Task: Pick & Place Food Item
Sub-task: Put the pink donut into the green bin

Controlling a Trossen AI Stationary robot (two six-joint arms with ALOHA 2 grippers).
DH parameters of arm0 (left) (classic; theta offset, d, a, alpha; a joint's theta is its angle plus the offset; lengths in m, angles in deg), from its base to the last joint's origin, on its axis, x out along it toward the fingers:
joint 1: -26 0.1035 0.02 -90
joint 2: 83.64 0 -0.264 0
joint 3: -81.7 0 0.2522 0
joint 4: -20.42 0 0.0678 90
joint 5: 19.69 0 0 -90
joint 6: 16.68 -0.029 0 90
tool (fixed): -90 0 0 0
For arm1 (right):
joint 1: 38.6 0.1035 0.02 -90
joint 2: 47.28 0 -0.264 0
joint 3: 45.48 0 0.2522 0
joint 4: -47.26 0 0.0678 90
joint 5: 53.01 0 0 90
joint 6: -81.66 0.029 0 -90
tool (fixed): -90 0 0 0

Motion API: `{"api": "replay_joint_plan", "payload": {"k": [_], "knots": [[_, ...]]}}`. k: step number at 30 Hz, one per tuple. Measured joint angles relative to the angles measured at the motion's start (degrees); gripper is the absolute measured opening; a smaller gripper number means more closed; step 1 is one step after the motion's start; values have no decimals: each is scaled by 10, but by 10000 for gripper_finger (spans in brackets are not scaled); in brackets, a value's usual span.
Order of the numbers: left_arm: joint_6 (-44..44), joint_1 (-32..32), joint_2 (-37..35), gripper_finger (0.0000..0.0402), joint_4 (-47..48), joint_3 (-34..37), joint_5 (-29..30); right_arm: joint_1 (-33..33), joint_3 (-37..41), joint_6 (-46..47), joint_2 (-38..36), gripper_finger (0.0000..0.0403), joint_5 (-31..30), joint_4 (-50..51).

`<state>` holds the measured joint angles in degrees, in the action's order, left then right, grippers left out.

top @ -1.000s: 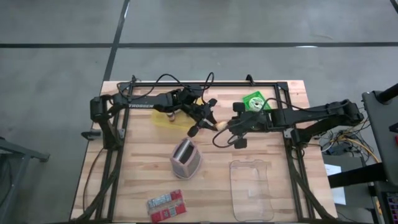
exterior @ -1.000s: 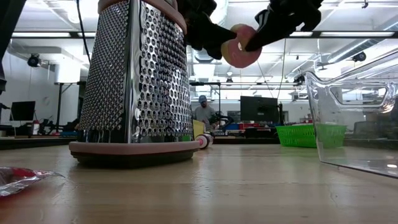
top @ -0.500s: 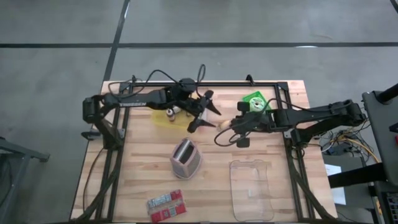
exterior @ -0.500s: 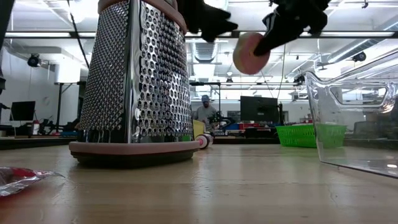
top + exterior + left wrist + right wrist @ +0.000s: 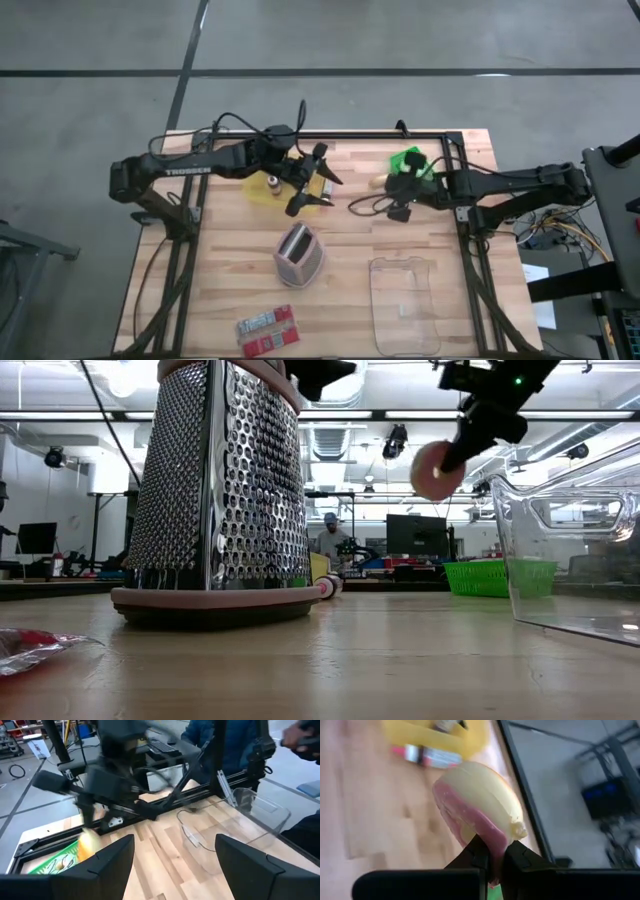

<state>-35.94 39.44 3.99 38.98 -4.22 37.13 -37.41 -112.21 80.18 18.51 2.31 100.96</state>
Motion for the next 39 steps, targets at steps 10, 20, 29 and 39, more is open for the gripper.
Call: {"api": "replay_joint_plan", "payload": {"k": [10,20,29,39], "knots": [[46,-6,-94,278,-59,105,129,-130,23,36,-62,11,-28,66],[88,-18,-195,278,-224,264,183,-305,95,-1,-110,11,77,63],[119,-20,-237,277,-311,353,183,-420,94,-44,-108,11,274,61],[123,-20,-239,277,-314,358,180,-557,93,-102,-42,11,380,107]]}}
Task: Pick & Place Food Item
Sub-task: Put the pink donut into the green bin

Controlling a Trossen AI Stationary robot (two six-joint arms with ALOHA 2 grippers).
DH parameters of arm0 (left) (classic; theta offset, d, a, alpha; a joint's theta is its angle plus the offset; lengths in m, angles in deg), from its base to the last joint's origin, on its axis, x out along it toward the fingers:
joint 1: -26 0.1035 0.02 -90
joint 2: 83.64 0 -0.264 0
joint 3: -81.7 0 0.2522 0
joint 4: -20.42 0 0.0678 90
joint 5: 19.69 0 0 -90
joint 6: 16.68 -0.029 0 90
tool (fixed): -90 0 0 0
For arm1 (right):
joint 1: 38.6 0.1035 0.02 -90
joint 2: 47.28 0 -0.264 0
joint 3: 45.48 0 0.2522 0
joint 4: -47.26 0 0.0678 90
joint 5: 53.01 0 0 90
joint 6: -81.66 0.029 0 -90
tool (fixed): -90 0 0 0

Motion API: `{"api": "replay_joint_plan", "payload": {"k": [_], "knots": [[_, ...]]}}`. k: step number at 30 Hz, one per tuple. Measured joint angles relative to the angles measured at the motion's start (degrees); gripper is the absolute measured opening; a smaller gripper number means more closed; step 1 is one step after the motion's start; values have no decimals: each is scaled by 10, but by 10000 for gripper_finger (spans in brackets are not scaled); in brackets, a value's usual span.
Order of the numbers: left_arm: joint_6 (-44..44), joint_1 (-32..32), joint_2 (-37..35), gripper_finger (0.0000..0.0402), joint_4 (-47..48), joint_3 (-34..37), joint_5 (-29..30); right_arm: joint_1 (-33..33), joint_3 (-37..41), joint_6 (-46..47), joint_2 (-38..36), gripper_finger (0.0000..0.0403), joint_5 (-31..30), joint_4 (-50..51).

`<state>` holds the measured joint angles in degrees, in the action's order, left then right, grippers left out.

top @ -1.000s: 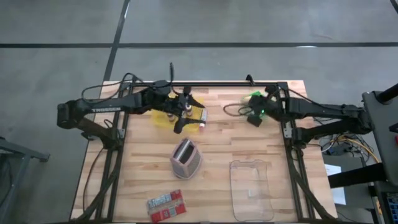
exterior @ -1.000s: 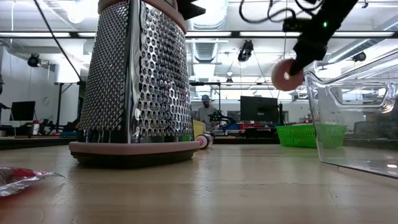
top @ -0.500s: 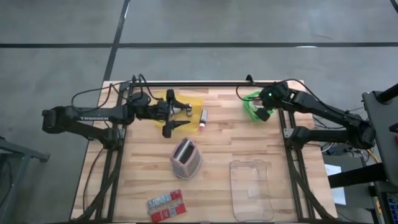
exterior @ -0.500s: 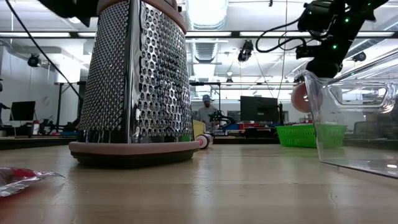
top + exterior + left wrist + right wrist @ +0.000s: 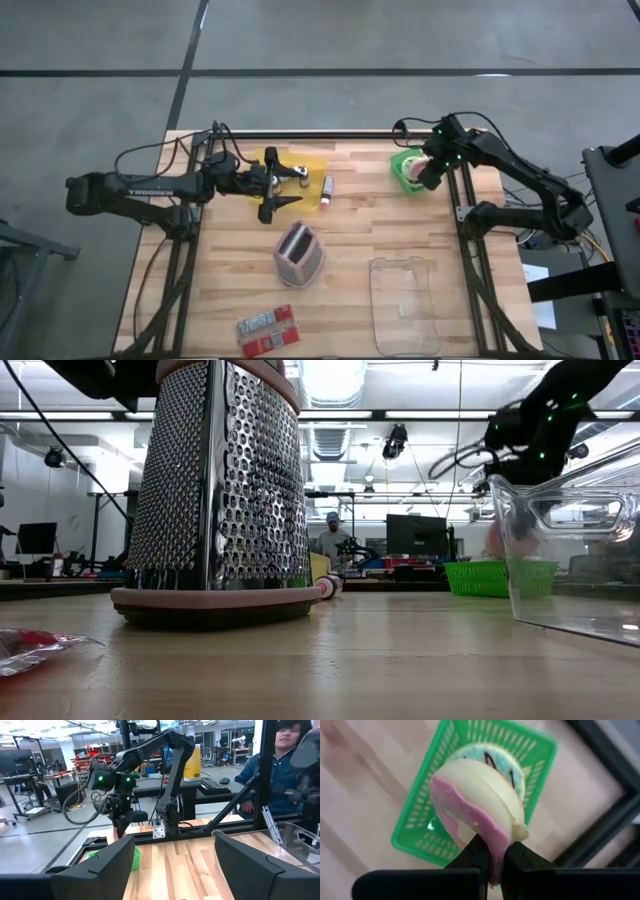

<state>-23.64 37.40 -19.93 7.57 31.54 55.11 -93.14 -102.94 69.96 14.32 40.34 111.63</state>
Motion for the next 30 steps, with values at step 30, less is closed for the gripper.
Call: {"api": "replay_joint_plan", "payload": {"k": [30], "knots": [[-7,0,0,278,0,0,-7,-26,-114,-26,146,68,58,51]]}}
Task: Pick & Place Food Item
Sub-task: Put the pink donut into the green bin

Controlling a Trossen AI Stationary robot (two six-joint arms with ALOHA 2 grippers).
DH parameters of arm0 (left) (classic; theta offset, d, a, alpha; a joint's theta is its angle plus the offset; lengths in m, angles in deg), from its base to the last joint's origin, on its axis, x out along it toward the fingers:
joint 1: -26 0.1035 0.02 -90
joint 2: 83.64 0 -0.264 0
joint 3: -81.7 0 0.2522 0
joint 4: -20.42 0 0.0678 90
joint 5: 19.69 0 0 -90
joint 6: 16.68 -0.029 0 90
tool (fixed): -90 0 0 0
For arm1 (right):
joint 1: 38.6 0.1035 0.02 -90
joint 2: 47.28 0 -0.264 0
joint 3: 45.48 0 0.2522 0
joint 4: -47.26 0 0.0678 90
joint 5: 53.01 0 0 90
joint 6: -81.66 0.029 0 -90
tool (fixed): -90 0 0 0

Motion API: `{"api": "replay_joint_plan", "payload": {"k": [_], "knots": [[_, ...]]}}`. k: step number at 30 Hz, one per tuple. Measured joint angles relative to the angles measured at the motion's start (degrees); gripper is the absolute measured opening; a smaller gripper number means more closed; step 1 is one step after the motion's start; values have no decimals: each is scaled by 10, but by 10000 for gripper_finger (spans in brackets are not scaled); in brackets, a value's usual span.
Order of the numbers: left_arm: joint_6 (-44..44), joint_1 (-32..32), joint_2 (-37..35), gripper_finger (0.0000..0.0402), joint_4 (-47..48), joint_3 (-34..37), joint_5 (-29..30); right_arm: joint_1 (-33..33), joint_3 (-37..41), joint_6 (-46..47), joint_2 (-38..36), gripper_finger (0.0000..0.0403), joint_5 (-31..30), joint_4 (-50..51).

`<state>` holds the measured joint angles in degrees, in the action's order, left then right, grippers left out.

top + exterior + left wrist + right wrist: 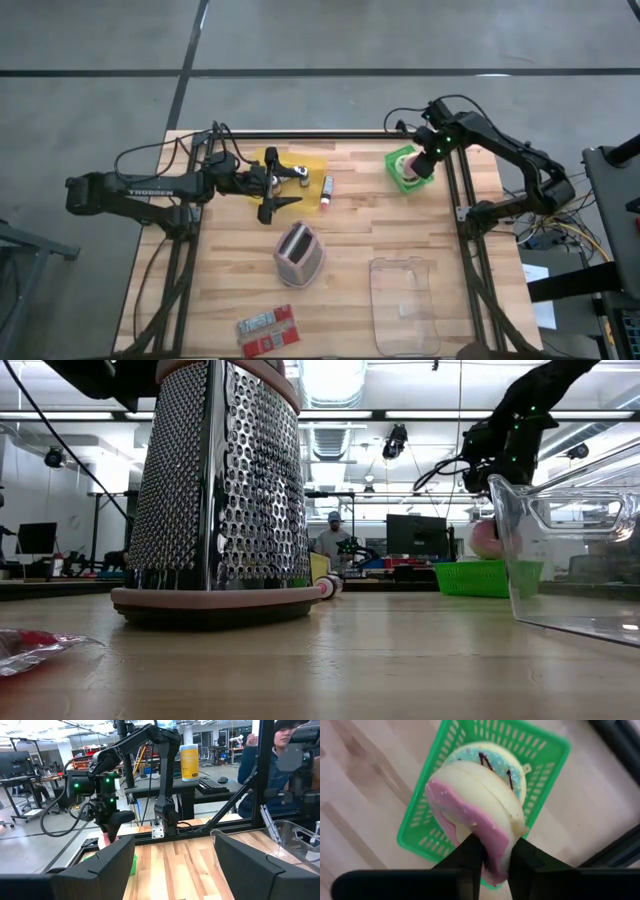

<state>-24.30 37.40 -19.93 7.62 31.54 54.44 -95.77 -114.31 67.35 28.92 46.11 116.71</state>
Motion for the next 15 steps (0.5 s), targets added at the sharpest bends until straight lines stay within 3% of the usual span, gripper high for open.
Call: {"api": "replay_joint_plan", "payload": {"k": [15], "knots": [[-7,0,0,278,0,0,-11,8,4,-22,4,181,-1,2]]}}
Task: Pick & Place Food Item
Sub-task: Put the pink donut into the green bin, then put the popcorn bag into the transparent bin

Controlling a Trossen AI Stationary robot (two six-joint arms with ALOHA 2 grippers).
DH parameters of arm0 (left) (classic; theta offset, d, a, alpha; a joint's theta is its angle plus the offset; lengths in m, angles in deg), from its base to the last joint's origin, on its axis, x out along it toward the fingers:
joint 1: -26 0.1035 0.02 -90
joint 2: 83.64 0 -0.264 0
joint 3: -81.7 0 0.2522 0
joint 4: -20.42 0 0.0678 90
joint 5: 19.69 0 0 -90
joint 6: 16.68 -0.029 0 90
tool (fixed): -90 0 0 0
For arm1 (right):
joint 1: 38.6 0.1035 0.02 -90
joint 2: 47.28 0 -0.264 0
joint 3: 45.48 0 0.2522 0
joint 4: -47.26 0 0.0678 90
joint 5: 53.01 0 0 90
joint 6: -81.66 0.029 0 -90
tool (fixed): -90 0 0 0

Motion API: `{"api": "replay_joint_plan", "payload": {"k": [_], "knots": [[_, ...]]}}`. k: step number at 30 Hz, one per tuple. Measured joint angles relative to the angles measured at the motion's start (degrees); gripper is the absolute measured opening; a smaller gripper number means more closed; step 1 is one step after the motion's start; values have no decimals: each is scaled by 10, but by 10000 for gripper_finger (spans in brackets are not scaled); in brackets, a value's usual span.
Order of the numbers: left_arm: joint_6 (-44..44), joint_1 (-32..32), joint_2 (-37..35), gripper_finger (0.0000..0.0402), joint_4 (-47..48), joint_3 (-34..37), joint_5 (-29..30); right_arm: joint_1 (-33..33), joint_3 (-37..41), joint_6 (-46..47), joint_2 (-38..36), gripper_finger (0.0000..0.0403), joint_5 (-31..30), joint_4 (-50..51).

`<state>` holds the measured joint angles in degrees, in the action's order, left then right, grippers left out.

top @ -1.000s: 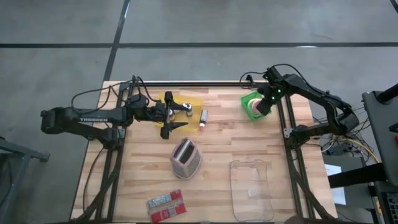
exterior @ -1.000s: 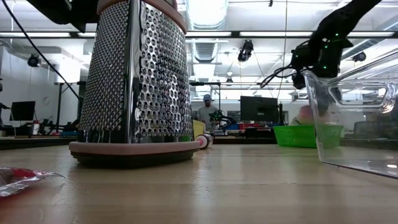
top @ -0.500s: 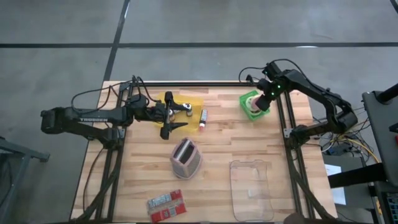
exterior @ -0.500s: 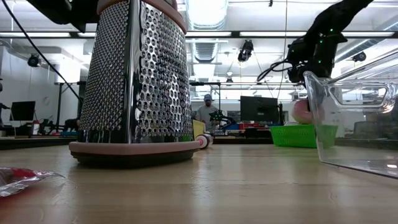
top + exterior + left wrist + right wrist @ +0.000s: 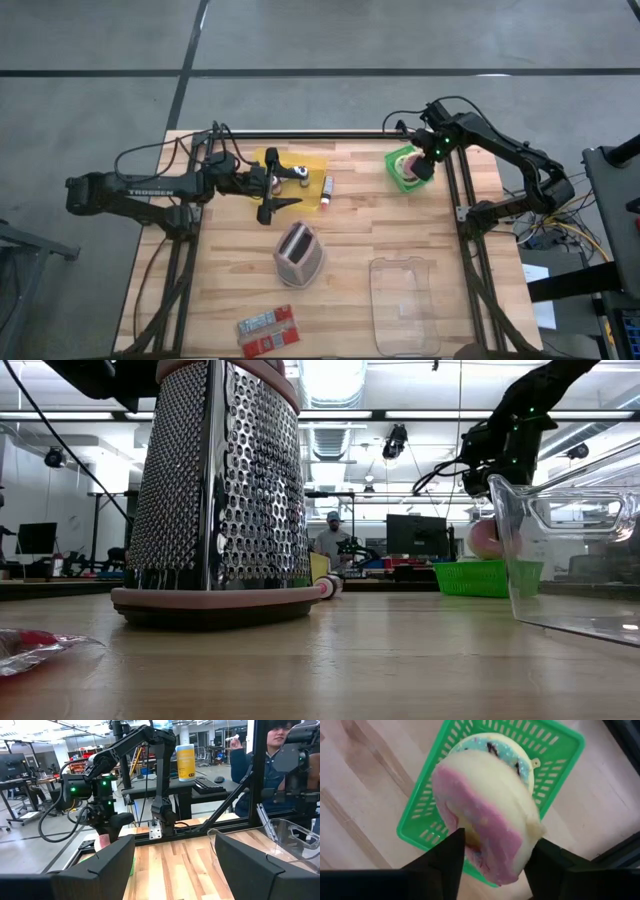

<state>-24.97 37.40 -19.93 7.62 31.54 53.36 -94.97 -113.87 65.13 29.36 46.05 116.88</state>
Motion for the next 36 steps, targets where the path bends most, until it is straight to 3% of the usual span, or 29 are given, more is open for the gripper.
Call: {"api": "replay_joint_plan", "payload": {"k": [14,25,36], "knots": [[-2,0,0,278,0,0,-2,4,-14,0,0,250,-18,-15],[-3,0,0,278,0,0,-2,4,-12,-5,0,249,-63,-59],[4,0,0,278,11,0,-2,26,-10,14,-36,229,-45,-84]]}}
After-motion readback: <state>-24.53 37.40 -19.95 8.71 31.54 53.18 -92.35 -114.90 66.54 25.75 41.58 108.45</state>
